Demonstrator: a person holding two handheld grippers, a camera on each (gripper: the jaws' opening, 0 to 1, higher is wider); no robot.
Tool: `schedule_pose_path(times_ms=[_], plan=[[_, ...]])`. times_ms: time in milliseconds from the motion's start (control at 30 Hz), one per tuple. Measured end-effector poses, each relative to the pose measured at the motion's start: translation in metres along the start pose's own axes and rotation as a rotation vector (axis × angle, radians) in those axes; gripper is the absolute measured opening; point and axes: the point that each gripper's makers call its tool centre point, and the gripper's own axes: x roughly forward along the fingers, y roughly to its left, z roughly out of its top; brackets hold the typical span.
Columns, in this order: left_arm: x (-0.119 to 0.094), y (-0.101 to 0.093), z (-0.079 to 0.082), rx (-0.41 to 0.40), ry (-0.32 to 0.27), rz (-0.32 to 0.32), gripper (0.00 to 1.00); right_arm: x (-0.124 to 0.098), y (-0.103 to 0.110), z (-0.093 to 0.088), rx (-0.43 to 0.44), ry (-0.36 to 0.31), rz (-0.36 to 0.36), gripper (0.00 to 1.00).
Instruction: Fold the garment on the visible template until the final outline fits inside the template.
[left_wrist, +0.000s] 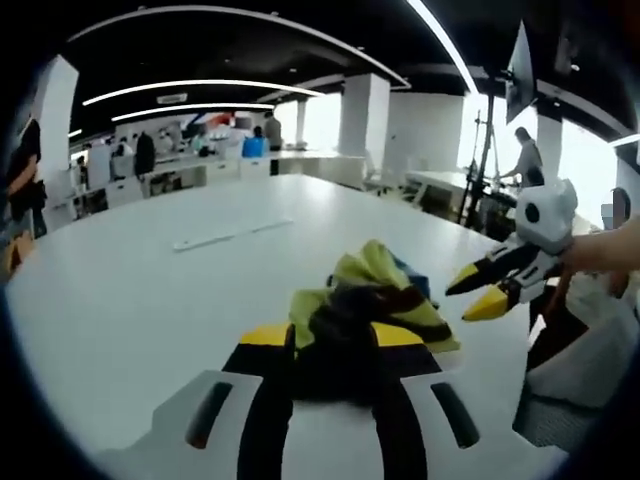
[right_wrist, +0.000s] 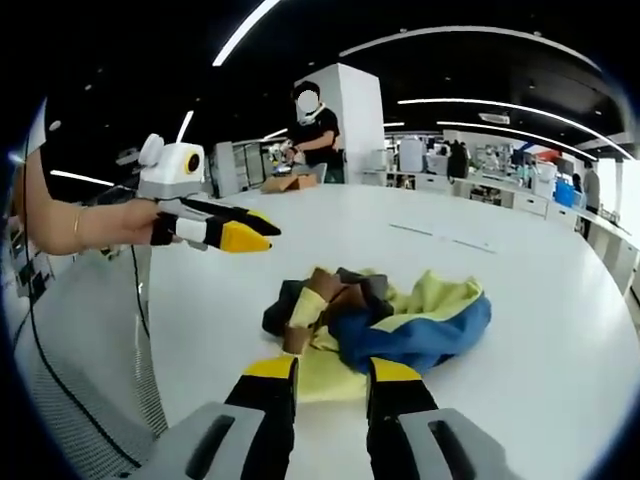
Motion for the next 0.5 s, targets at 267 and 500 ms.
schedule_pose_path(times_ms=[267, 500], plan=[[0.017, 0.003, -0.009, 0.015, 0.045, -0.026, 0.24, 0.006, -0.001, -0.005, -0.006, 0.016, 0.006, 0.21], [0.035, 0.007, -0.019, 0.050, 0.090, -0.044, 0.22, 0.011, -0.004, -0.005, -0.008, 0.019, 0.010, 0.18]])
